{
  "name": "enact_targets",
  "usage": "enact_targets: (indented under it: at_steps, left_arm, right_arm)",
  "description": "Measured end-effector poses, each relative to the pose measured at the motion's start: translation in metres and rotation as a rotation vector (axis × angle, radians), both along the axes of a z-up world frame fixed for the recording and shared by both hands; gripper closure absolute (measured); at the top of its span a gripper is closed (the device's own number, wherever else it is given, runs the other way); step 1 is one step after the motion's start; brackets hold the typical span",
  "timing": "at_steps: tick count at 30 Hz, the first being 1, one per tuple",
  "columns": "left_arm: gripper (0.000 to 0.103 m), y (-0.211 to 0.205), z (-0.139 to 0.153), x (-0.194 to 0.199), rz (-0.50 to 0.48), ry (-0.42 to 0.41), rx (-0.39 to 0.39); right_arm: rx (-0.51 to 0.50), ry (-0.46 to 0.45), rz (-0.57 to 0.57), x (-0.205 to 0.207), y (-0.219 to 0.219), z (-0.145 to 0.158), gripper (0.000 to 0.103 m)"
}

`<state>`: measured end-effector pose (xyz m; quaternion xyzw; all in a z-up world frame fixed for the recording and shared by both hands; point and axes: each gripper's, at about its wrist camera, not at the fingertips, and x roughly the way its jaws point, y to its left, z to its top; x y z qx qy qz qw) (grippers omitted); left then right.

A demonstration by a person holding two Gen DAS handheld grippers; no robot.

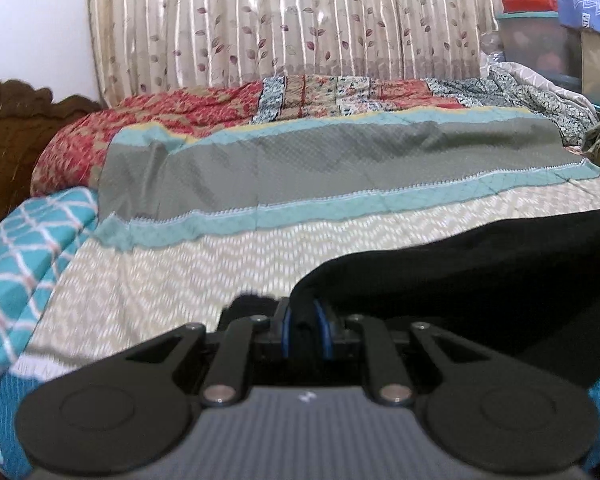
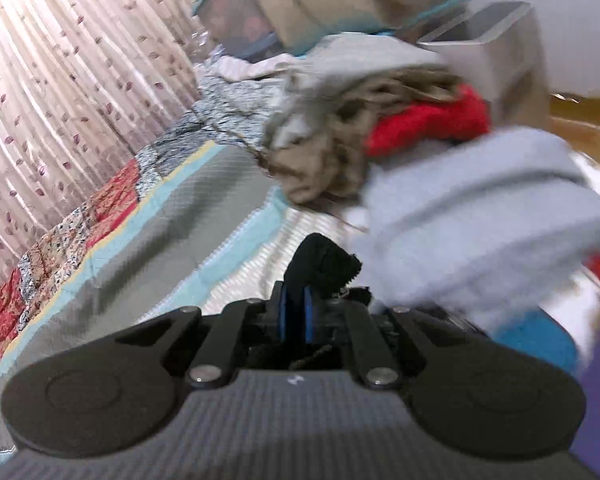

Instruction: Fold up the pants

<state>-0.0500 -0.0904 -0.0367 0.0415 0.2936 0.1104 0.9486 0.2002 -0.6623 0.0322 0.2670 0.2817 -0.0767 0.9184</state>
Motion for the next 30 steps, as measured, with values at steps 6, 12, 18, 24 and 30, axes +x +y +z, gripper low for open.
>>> enact_targets:
  at_steps: [6, 12, 18, 24, 30]
  left_arm:
    - [0.09, -0.008, -0.007, -0.037, 0.009, 0.021, -0.059]
    - [0.074, -0.017, -0.042, -0.049, -0.01, 0.182, -0.049]
    - [0.056, 0.021, -0.009, -0.091, -0.019, 0.083, -0.25]
    - [0.044, 0.097, 0.015, -0.043, 0.147, 0.002, -0.386]
    - [0.087, 0.108, -0.022, 0.043, 0.037, 0.19, -0.449]
  right_arm:
    - [0.07, 0.025, -0.105, -0.038, -0.031, -0.033, 0.092]
    - [0.077, 0.16, -0.169, -0.038, -0.037, -0.08, 0.076]
    - [0.019, 0.156, -0.307, -0.058, -0.05, -0.072, 0.061]
    - [-0.102, 0.032, -0.158, -0.048, 0.005, -0.038, 0.061]
    - [-0.19, 0.052, 0.153, -0.033, 0.109, -0.047, 0.059]
